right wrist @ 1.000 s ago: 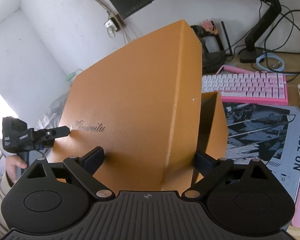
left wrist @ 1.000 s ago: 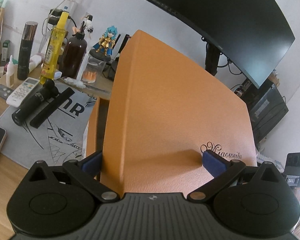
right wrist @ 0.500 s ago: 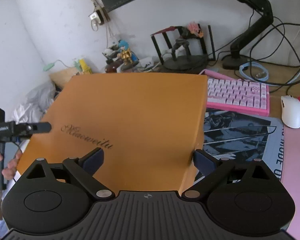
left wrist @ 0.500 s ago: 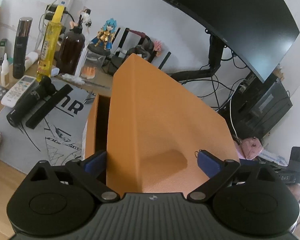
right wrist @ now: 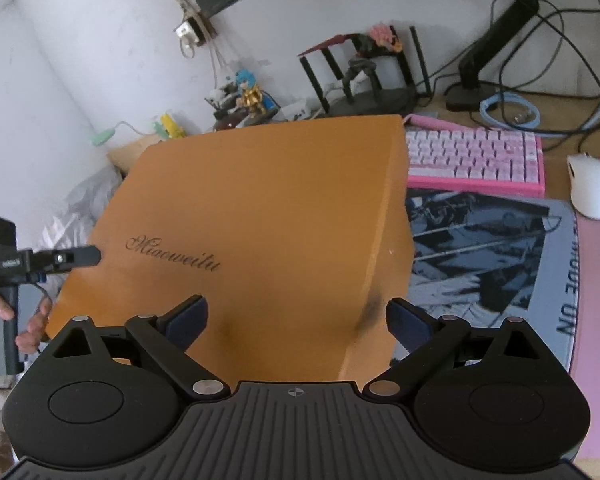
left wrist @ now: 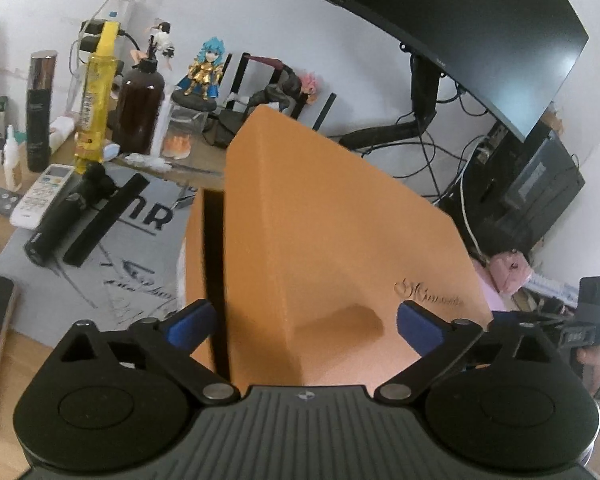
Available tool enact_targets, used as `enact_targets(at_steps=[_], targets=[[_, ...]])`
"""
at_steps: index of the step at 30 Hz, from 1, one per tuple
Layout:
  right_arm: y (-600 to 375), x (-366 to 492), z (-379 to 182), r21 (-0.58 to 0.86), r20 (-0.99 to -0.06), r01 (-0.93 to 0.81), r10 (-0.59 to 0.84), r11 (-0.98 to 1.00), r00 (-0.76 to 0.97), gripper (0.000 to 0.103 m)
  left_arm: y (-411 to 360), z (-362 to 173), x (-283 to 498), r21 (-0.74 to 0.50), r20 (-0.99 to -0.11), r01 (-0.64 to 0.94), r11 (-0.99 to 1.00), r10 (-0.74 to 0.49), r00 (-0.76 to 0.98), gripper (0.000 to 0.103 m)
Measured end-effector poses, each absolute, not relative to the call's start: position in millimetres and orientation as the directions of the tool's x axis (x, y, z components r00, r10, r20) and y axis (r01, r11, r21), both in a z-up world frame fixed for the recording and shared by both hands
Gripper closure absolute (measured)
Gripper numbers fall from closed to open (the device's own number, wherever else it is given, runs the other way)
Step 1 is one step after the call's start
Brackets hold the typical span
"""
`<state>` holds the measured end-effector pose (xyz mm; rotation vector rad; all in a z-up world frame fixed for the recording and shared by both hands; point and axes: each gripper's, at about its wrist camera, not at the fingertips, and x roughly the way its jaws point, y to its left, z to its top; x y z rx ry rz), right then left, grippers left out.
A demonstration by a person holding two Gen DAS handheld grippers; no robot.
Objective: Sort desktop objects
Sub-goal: 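Lower the orange box flat onto the cardboard box with both grippers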
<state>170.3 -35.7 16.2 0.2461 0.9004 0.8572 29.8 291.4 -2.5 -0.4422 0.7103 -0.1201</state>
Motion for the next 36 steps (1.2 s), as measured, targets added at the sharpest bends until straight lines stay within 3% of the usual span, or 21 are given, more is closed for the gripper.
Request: enact_targets(at_steps=[18,31,36], targets=[[-56.0,142.8,-18.7,0.645,-0.552,-0.485,0.799,0.591,0.239,0.003,290.0,-20.4,-10.5,-0.515,-0.593,-0.019,0.857,-0.34,0.73,0.0],[-63.0,145.5,-26.4,0.725,-0.499,-0.435,0.843,0.534,0.201,0.015,286.0,-23.9,-11.8,-0.521,-0.593,-0.011,0.853,-0.353,0.724,0.0],[-64.0,143.1,-20.0,0.718,-0.495,-0.447,0.843,0.534,0.211,0.017,286.1,-20.5,-13.7,-0.512,-0.596,-0.02,0.859,-0.339,0.728,0.005]])
